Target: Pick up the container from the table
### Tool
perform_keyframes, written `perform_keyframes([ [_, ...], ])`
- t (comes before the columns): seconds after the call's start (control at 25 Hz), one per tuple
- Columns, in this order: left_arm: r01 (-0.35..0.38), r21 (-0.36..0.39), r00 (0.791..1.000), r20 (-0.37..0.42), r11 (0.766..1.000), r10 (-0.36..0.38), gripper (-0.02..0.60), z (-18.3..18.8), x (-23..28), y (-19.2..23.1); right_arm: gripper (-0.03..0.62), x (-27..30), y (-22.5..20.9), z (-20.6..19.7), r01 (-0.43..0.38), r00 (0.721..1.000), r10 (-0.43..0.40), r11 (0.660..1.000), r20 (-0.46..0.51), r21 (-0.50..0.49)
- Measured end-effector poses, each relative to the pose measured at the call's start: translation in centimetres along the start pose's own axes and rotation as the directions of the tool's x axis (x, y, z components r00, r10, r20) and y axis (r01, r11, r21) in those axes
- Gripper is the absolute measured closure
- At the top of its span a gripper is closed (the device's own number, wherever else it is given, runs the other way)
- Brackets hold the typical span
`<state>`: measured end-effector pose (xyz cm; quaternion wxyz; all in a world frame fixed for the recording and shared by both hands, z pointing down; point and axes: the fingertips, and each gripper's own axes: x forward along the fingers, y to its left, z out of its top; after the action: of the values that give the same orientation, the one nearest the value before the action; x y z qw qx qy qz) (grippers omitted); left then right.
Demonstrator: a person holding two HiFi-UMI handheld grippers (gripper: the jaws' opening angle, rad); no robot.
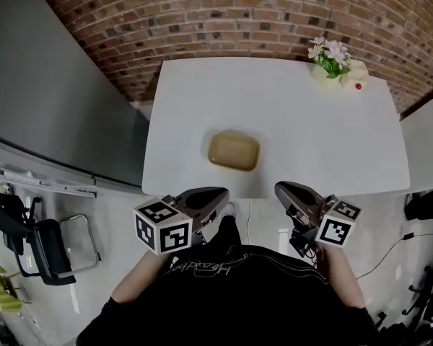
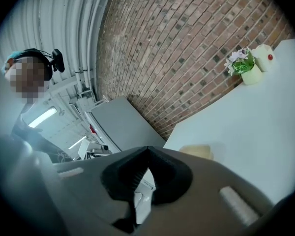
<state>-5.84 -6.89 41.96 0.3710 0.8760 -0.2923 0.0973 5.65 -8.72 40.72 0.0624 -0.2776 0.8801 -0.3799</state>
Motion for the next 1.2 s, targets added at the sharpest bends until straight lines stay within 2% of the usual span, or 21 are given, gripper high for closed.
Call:
perform_keyframes([
  [0.52,-0.003,-0.069,0.996,-0.093,0.998,-0.004,0.578,0.9,3.8,7.1,0.586,4.6,-7.0,0.0,0.107,0.992,-0.101,0.991,-0.073,0.077],
  [0.72,-0.028,-0.084,0.993,-0.121,0.996,0.018,0.578,1.1,4.3,9.5,0.585,5.6,-9.3,-0.2,0.148,0.986,-0.139,0.984,-0.09,0.101],
  [0.96,-0.047,-0.116,0.99,-0.139,0.992,0.031,0.578,1.1,4.8,11.4,0.568,6.4,-11.7,-1.7,0.18,0.979,-0.164,0.974,-0.122,0.138],
  [1.2,-0.057,-0.126,0.989,-0.142,0.99,0.038,0.578,1.8,5.1,12.9,0.513,7.4,-14.4,-3.0,0.239,0.961,-0.213,0.96,-0.179,0.142],
])
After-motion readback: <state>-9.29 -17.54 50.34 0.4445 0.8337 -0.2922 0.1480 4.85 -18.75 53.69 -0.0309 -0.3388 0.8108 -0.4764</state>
